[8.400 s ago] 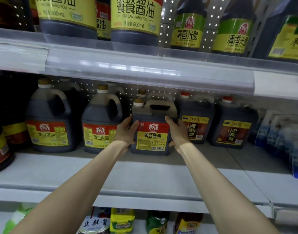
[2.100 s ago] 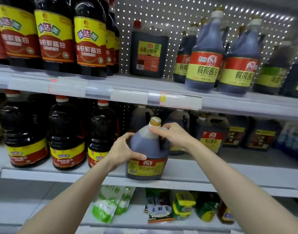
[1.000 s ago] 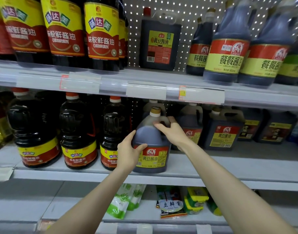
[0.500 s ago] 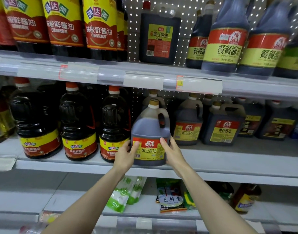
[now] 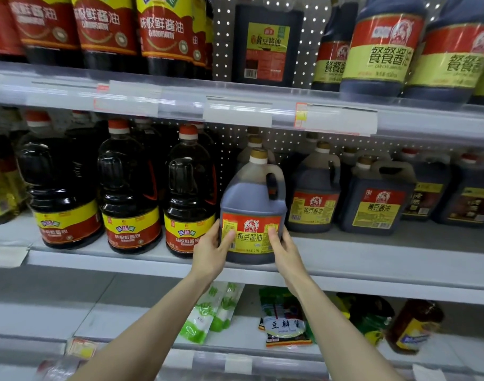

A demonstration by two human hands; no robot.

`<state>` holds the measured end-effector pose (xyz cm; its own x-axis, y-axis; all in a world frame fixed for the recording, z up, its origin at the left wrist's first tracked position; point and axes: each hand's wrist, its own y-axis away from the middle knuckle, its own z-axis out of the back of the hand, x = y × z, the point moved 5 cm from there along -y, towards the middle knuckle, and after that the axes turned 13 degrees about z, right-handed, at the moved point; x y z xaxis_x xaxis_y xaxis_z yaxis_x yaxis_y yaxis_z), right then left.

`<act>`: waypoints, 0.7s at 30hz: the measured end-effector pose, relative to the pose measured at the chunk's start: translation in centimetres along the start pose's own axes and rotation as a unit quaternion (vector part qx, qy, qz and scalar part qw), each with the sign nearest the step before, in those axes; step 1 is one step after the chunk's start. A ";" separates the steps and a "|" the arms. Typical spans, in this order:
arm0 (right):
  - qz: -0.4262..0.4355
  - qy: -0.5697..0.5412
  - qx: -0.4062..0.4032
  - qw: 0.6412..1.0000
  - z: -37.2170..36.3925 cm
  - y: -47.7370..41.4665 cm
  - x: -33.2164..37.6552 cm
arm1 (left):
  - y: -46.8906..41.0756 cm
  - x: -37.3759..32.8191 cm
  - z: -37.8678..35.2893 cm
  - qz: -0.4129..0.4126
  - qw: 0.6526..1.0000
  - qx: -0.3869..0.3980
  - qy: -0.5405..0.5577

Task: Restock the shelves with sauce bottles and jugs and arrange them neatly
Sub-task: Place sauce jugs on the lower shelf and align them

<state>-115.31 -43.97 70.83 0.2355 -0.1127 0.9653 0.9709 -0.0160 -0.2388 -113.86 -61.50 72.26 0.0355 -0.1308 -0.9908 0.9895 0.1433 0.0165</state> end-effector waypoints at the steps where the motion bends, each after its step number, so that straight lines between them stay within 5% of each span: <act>1: 0.002 0.001 0.002 1.000 -0.1 0.0 0.0 | -0.1 0.2 0.1 0.000 1.000 -0.004 -0.002; 21: 0.065 0.026 0.011 0.997 0.7 -0.9 -2.2 | -1.1 3.4 -0.9 -0.040 0.999 -0.033 -0.011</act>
<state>-116.65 -43.00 68.96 0.3582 -0.1632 0.9193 0.9330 0.0248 -0.3591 -114.94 -61.24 68.80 -0.0396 -0.1656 -0.9854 0.9780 0.1958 -0.0722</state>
